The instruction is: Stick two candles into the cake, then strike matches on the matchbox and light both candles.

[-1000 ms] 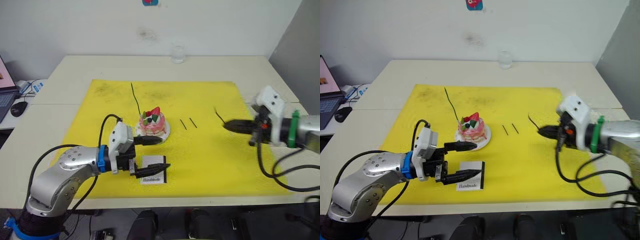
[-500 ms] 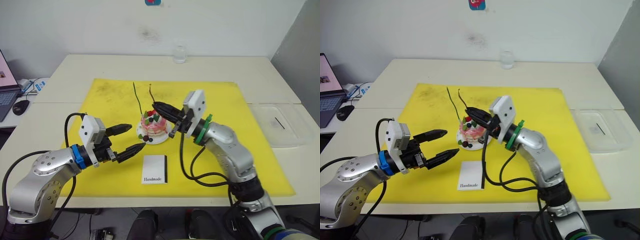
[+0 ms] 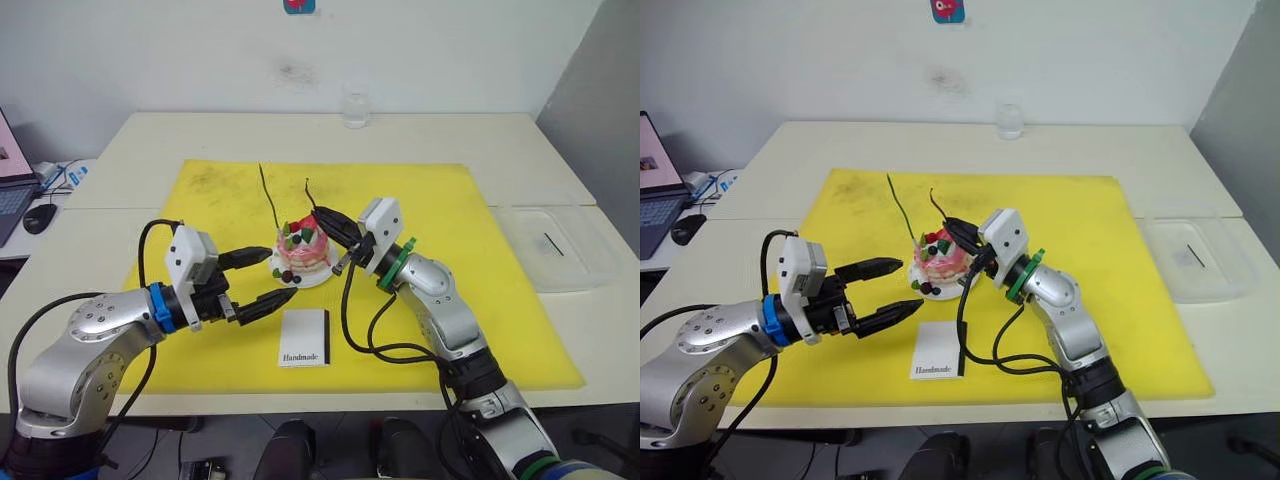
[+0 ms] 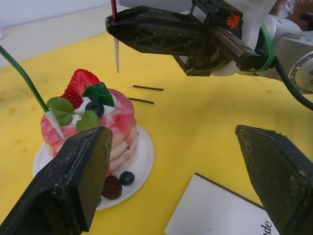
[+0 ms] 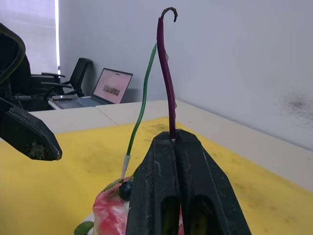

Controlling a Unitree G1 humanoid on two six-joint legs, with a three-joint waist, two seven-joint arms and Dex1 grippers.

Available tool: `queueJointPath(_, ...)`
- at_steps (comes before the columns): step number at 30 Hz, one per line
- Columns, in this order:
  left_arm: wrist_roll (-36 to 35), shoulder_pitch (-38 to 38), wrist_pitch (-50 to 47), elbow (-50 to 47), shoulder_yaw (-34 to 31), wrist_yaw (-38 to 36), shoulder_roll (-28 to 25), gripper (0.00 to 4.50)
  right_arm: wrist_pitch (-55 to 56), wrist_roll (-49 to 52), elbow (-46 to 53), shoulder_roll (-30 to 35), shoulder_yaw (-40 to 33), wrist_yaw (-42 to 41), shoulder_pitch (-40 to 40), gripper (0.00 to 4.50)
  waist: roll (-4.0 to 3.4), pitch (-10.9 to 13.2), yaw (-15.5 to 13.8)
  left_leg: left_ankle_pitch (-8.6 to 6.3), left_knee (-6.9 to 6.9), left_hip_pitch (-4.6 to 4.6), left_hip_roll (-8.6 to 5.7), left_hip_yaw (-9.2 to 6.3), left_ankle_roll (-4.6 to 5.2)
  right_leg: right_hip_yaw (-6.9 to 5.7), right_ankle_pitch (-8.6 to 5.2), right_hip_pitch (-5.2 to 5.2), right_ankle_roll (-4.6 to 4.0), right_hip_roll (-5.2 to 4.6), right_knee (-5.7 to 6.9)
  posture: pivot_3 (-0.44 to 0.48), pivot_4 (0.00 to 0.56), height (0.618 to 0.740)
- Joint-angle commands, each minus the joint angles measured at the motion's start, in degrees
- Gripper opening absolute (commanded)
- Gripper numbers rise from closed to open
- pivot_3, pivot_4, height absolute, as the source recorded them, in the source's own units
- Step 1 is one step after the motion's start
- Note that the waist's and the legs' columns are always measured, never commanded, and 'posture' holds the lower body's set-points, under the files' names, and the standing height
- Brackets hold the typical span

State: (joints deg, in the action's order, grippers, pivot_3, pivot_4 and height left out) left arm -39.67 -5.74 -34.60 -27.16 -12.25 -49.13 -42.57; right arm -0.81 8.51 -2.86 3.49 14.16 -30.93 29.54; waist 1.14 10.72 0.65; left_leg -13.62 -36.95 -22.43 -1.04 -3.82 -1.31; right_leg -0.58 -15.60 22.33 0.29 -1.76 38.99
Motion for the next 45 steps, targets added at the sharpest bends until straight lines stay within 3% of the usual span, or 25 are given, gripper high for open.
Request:
queueJointPath(1,-0.91,-0.96,-0.13,-1.91,0.16,0.10,-0.36,4.50,0.87,0.98,-0.19,-1.19,-1.37,0.69,-0.02,0.03,0.00,0.00,0.05,0.00,0.00,0.00,0.02,0.00,0.00,0.00,0.00,0.00,0.00,0.02,0.00,0.000,0.150,0.740)
queueJointPath(16,-1.16,-1.14,-0.19,-1.75,0.07,0.00,-0.70,4.50,4.65,-0.13,-7.95,-3.97,-2.10,0.46,2.28,0.03,-0.01,0.00,0.53,0.00,0.01,0.00,0.07,0.02,0.00,0.01,-0.01,0.00,-0.01,0.07,-0.01,0.000,0.150,0.740)
queueJointPath(45,-0.36,-0.76,0.68,-1.05,0.91,-0.92,-0.30,4.50,5.96,-1.17,-11.00,-5.09,-1.37,-0.44,2.05,0.03,-0.02,0.01,0.84,0.00,0.05,0.00,0.11,0.03,0.00,0.02,-0.02,0.02,-0.03,0.08,-0.04,0.000,0.150,0.740)
